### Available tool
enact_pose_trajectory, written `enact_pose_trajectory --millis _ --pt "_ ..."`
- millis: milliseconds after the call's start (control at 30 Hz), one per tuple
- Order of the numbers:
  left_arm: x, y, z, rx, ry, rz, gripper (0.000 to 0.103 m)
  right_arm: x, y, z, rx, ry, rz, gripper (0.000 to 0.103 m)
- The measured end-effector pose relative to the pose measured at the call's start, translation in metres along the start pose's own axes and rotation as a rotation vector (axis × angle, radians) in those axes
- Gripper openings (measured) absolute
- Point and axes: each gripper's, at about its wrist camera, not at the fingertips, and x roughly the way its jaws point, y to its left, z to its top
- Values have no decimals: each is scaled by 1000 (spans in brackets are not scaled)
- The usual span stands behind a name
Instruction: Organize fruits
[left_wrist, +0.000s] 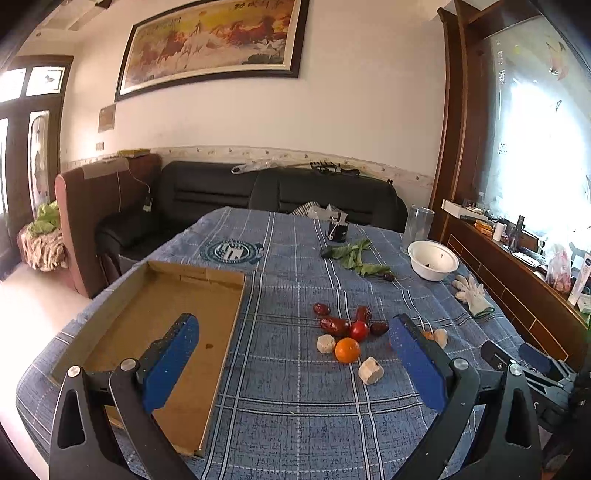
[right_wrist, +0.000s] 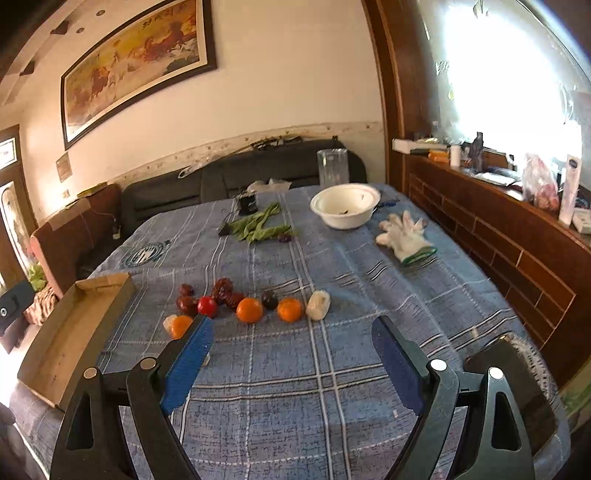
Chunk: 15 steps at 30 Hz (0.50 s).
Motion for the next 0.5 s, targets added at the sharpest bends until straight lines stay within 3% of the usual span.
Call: enact_pose_trajectory --millis 133,300,400,500 --pt "2 19 2 -46 -10 -26 103 1 -4 -5 4 -12 19 91" --pt "3 44 8 -90 -27 27 103 4 -8 -4 -23 -13 -37 91" --pt "13 50 5 -105 5 49 103 12 -19 -3 -8 17 -49 91" --pt "30 47 -3 -113 73 10 103 22 -33 -2 4 54 -47 91"
